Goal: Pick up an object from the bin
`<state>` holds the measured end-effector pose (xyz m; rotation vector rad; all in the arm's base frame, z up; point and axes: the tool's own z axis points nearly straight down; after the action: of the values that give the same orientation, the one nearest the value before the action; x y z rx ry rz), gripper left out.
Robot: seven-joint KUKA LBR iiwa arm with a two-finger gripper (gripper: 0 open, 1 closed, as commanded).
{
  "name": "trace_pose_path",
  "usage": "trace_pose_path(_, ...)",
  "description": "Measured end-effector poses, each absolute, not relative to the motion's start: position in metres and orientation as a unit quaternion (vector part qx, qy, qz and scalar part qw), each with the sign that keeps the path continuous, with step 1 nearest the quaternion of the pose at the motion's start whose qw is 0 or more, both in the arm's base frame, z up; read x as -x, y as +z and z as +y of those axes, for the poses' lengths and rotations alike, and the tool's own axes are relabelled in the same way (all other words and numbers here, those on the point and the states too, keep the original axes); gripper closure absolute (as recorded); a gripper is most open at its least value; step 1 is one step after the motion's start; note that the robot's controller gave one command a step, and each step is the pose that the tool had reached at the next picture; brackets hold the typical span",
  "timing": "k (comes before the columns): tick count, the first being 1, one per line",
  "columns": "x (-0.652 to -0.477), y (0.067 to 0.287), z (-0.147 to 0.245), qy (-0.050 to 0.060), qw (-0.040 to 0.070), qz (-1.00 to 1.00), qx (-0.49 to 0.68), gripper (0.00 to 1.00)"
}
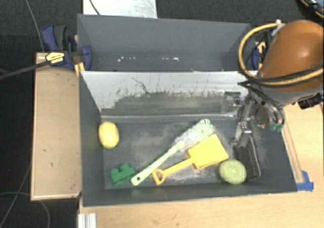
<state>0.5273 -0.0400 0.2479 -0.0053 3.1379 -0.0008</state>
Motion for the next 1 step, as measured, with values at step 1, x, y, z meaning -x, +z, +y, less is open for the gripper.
trace_pose_path(1, -0.5273, 0.2479, -0.0400, 0.000, 0.002, 1.000, 0.002, 0.00)
